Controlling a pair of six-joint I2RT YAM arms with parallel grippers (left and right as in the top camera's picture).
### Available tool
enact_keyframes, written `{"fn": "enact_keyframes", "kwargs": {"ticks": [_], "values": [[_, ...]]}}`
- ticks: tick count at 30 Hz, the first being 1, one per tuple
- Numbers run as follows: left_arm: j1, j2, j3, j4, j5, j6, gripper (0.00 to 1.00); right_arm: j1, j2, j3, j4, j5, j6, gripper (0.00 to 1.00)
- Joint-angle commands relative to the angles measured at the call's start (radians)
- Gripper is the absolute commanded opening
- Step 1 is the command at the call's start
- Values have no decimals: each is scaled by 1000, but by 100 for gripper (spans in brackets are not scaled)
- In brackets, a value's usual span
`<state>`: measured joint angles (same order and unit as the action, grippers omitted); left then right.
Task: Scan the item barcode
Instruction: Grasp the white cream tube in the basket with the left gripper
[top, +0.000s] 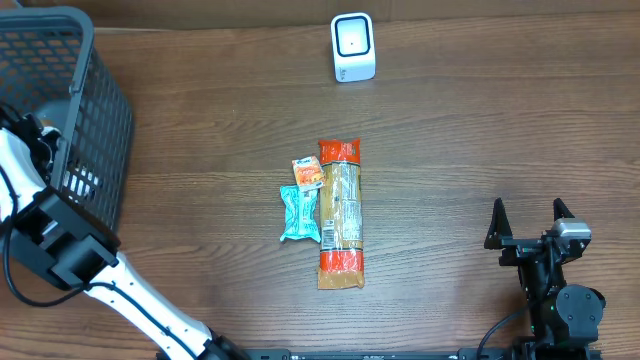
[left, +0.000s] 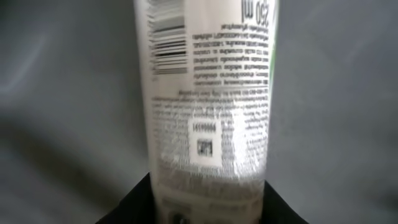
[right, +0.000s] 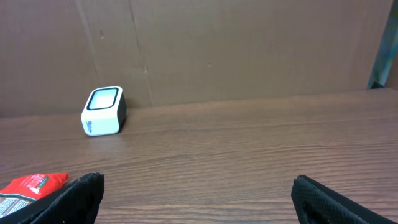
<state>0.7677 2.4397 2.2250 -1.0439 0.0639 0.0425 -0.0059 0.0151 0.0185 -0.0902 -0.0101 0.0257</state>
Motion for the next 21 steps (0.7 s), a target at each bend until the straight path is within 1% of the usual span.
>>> {"fn": "enact_keyframes", "kwargs": {"ticks": [1,7,12,18,21], "values": [[-22,-216,16,13,15,-74,29,-2,-8,-10,6,12,-5,100],[-51,-443,16,34,8,-101,29,-2,-8,-10,6,12,-5,100],[-71,-621,16,50,6,-157,29,-2,-8,-10,6,12,-5,100],[-125,-793,16,16,41,-210,30,-2,-8,-10,6,12,-5,100],[-166,-849,16,-17,32,-214,37,-2,-8,-10,6,12,-5,100]]}}
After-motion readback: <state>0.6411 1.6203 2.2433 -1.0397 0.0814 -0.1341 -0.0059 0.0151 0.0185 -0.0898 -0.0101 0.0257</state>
